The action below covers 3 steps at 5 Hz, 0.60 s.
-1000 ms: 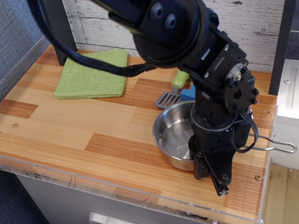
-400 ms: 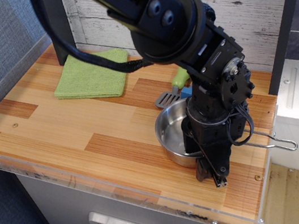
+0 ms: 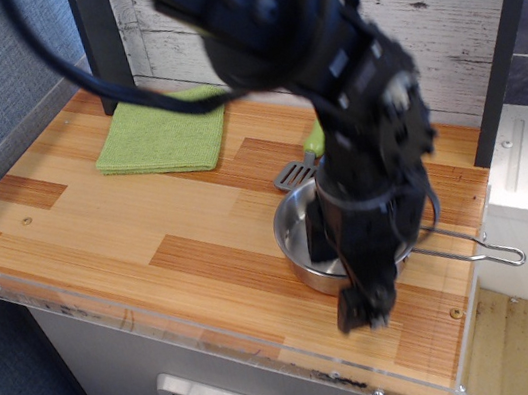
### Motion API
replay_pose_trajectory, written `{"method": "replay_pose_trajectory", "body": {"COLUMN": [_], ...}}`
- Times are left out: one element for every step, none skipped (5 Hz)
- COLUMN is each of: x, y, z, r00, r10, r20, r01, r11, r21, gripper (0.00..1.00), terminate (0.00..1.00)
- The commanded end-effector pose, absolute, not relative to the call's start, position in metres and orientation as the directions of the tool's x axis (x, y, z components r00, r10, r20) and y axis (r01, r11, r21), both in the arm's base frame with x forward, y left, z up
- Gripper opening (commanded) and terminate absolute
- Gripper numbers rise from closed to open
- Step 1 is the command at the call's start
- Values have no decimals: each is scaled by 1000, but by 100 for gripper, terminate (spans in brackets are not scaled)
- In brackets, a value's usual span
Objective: Move silver pot to lower right corner of the table.
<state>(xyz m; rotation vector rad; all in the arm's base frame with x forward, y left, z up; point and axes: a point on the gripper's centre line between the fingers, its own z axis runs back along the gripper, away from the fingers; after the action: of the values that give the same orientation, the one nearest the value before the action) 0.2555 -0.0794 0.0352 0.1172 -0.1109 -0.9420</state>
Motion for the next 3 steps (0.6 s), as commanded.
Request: {"method": "replay_pose_trajectory", "body": {"x": [254,251,247], "y": [-72,-66,-59], "z": [100,121,129], "r00": [593,619,634], "r10": [-790,-766,-729], "r20": [157,173,259], "r01": [756,729,699], "r11": [613,643,683], "r21": [229,236,211], "gripper": [100,100,100], "terminate": [0,0,0]}}
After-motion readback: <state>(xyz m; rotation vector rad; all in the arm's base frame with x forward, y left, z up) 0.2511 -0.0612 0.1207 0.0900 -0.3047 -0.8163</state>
